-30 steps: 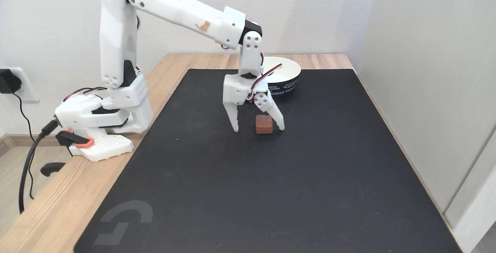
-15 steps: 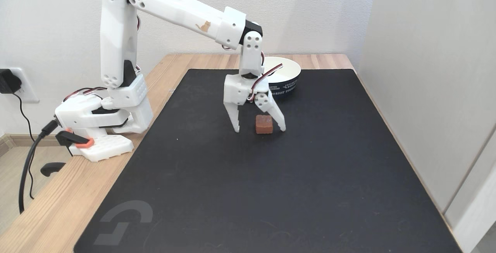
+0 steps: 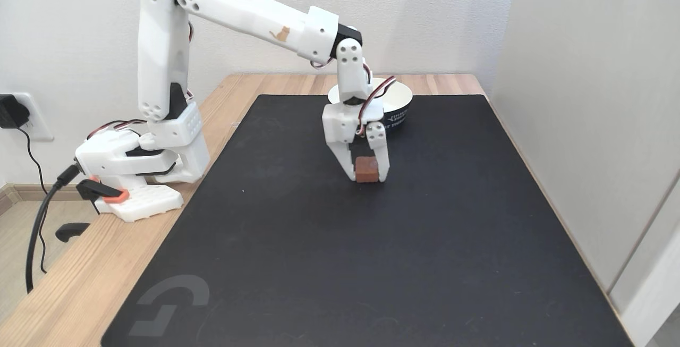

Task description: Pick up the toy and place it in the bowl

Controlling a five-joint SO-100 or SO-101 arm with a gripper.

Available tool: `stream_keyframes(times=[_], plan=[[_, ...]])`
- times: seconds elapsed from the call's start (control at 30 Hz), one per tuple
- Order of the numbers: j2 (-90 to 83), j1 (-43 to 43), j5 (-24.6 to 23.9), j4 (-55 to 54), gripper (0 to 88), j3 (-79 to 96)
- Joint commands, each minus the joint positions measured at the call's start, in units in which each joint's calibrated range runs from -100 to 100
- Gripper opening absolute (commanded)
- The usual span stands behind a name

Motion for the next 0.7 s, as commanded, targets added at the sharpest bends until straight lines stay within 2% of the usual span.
stream_keyframes(times=[0.0, 0.27, 0.47, 0.67], plan=[[0.57, -1.11, -0.17, -1.21, 5.1, -0.10], [-1.35, -4.04, -0.17, -1.21, 2.2, -1.81], [-17.77, -11.82, -0.17, -1.46, 2.2, -6.31], [-33.03, -19.10, -0.27, -13.06, 2.2, -3.25]])
